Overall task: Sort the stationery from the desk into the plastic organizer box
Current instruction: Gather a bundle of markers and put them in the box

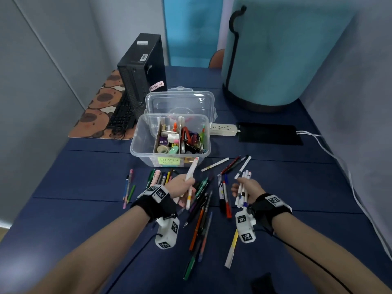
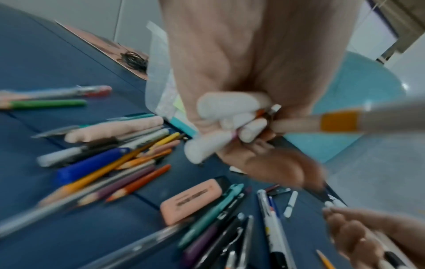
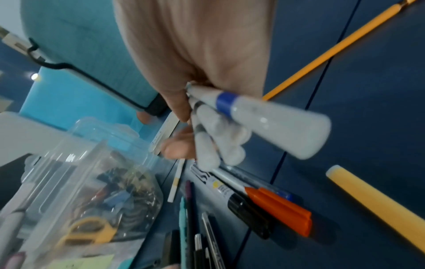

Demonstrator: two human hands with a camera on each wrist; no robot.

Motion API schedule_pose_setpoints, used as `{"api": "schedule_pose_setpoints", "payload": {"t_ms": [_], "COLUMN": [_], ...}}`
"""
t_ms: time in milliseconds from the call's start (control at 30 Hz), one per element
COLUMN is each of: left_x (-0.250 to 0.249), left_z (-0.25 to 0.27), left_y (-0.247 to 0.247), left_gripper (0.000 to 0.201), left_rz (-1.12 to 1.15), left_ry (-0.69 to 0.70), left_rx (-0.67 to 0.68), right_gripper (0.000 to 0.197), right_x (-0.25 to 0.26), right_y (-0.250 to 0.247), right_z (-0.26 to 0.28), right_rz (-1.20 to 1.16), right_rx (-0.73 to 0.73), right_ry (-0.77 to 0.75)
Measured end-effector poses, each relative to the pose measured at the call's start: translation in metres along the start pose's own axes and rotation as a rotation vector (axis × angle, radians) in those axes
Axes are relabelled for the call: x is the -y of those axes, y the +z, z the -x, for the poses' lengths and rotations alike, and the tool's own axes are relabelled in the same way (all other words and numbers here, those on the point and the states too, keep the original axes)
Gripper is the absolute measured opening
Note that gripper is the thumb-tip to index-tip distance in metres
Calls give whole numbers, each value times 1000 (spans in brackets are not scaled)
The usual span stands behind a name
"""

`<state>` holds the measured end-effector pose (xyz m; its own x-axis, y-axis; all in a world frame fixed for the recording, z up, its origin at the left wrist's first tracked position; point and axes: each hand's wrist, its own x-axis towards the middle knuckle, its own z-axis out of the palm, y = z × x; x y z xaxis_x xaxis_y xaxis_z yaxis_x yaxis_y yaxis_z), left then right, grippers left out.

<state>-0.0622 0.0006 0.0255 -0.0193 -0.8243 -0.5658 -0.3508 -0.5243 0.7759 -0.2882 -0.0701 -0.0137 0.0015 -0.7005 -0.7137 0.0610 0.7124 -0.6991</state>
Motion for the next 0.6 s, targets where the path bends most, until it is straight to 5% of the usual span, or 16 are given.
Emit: {"api": "schedule_pose_setpoints", "payload": {"t_ms": [133,333,600], "left_x": [-33,-54,-75], "left_z": [-27,-85,-145], "left_y": [21,47,64], "left_gripper": [7,35,35], "left_rz": [-40,-604,-858], "left_ry": [47,97,-18], "left_rx": [96,-59,-164], "right_gripper": [16,26,37], "right_x": [11,29,47], "right_y": [-13,-36,-26], "right_z": [-13,-46,-103], "right_rz": [-54,76,519], "right_rx": [-28,-140,-199], "right_ry": [-39,-7,19]}}
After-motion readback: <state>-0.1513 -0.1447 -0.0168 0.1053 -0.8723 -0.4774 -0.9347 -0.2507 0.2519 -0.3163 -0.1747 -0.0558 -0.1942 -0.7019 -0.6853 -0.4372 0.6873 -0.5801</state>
